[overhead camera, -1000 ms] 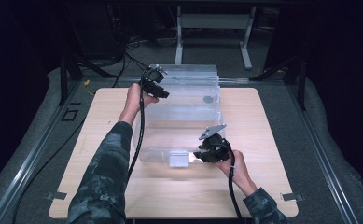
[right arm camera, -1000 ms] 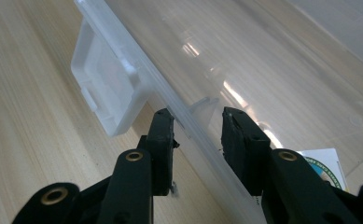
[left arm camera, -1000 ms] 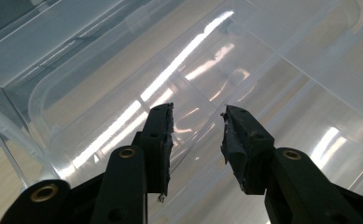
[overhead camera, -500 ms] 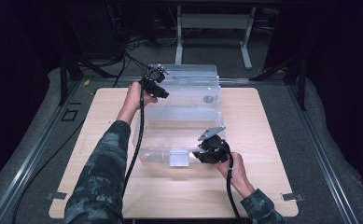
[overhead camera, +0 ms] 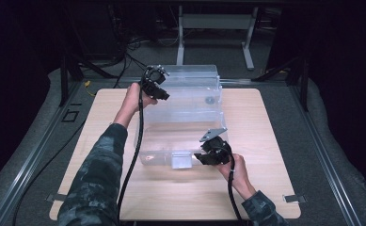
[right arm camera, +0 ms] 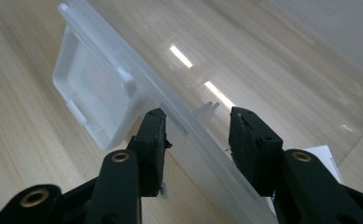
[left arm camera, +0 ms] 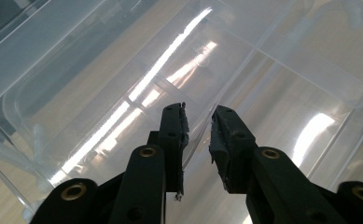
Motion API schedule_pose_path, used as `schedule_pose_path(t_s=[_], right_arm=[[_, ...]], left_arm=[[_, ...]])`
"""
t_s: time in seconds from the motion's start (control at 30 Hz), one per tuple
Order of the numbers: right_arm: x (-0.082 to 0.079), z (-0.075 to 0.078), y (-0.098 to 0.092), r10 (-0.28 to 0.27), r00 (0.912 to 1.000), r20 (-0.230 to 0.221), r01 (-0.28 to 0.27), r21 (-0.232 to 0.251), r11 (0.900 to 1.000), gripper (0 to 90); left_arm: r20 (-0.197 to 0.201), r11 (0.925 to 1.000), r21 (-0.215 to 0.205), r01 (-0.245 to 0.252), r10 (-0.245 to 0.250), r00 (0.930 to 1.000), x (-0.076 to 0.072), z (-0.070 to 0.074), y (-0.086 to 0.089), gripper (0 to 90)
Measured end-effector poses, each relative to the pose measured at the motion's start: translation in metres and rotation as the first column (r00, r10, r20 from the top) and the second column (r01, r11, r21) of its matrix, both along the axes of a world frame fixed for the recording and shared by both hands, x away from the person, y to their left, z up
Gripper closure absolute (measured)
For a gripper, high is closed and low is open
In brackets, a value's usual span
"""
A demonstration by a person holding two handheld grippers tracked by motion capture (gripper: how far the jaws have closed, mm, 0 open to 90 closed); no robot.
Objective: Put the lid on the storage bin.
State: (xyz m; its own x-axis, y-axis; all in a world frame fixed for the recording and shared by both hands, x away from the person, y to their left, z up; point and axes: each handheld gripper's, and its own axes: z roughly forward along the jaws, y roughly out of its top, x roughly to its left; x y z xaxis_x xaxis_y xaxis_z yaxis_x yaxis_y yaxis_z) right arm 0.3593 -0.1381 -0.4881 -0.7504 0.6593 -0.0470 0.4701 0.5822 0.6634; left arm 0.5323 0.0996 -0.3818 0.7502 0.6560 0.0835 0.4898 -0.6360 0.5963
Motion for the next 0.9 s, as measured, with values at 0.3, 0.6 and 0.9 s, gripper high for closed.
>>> schedule_pose_path(t_s=[0.3,0.6,0.9], right_arm=[[0.001,-0.001,0.001,0.002,0.9999,-0.010,-0.002,0.003,1.000,56.0],[0.001,-0.001,0.003,0.001,0.9999,-0.014,-0.001,-0.005,1.000,55.6],[0.001,-0.001,0.003,0.004,0.9999,-0.010,-0.005,-0.014,1.000,55.3]], left_arm=[[0.023,0.9998,-0.003,0.018,-0.018,0.9996,-0.014,0.006,0.001,74.6],[0.050,0.9991,-0.028,0.032,-0.030,0.9983,-0.032,0.010,0.004,75.0],[0.098,0.9976,-0.035,0.060,-0.056,0.9936,-0.051,0.011,0.007,75.5]])
